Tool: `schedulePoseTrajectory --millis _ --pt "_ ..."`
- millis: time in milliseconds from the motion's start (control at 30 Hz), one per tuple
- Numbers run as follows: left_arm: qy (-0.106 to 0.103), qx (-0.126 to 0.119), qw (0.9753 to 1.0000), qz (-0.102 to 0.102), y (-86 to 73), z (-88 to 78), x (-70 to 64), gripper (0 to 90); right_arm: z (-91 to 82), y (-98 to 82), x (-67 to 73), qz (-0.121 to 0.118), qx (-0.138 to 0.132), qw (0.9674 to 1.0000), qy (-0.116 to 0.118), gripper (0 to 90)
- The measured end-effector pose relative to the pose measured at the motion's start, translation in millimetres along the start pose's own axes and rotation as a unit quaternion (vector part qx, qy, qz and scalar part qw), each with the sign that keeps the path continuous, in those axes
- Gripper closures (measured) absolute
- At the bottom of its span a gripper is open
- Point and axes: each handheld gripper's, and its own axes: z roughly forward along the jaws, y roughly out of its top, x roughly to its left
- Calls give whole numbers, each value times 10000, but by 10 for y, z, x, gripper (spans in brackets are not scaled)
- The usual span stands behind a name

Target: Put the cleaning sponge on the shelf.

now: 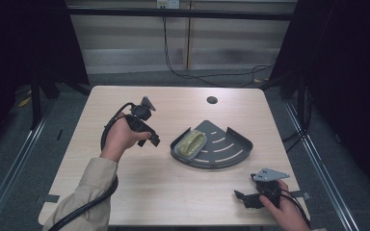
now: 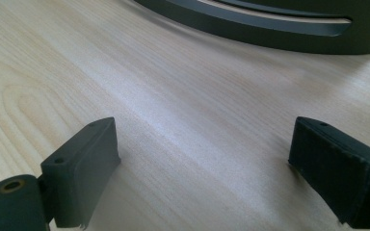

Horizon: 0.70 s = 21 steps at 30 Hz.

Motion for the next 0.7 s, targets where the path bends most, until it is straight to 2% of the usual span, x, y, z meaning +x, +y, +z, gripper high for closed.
schedulePoseTrajectory --millis 233,700 --pt "-29 -83 10000 -39 -144 -1 85 260 0 -1 -1 -4 -2 10000 2 95" --pt "-88 -40 9999 -128 -500 86 223 260 -2 -1 0 -2 14 10000 4 95"
